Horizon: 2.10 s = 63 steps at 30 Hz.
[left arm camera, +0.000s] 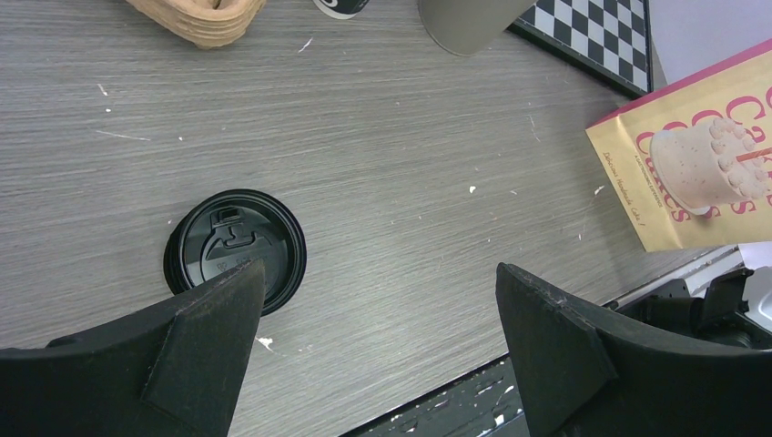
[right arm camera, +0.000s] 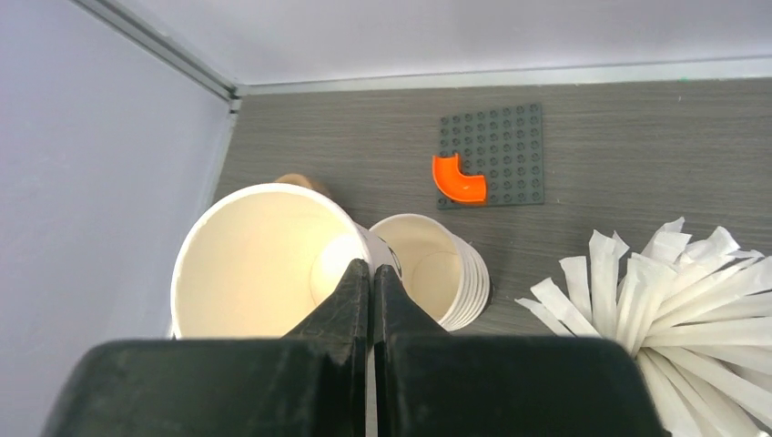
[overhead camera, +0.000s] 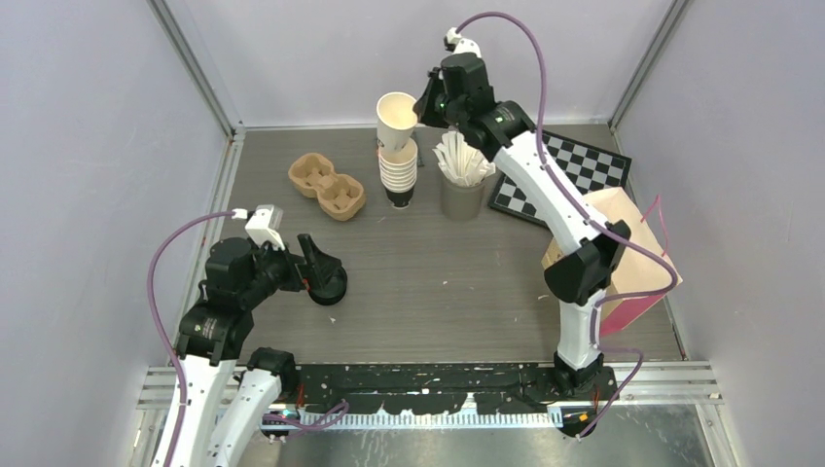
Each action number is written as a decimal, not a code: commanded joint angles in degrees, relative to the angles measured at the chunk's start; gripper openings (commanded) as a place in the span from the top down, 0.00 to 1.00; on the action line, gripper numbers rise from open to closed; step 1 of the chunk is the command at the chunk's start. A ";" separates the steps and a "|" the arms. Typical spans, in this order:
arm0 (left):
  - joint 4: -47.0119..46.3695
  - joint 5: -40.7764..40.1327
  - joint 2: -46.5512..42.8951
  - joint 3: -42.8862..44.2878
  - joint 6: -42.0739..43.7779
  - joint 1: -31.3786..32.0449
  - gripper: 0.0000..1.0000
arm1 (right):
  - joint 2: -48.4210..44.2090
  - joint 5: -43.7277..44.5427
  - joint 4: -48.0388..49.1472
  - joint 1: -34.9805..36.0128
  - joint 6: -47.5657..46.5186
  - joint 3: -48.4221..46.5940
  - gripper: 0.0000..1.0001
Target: Pack the takeout coffee
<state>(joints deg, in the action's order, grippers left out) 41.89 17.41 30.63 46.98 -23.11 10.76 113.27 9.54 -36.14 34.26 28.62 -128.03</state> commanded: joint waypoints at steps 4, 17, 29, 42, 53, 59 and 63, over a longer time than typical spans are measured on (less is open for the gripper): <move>-1.40 0.24 0.24 -0.14 0.53 -0.04 0.00 | -11.29 -4.99 0.55 -0.22 -1.60 2.83 1.00; -1.03 -1.20 0.82 0.02 0.44 -0.04 0.00 | -37.92 -8.75 9.06 4.78 -5.67 48.29 1.00; -0.37 -3.47 0.93 0.24 0.27 -0.04 0.01 | -41.82 -5.20 18.12 14.44 -6.40 72.35 1.00; 0.21 -5.28 2.14 0.40 0.09 0.00 0.02 | -45.32 1.47 31.20 15.08 -9.45 85.38 0.96; 1.36 -8.06 5.48 0.89 -0.33 -0.04 0.04 | -48.79 2.74 19.57 15.13 -6.59 79.06 0.50; 3.19 -11.03 9.68 1.80 -0.62 -0.04 0.11 | -51.88 -1.95 15.13 15.18 -5.57 75.99 0.34; 5.24 -13.75 14.30 2.99 -1.05 -0.02 0.29 | -54.54 -3.95 14.16 15.21 -4.82 74.62 0.35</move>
<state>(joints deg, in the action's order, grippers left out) 45.32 7.49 41.58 47.24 -23.79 10.76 61.63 8.36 -20.03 49.39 22.46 -50.39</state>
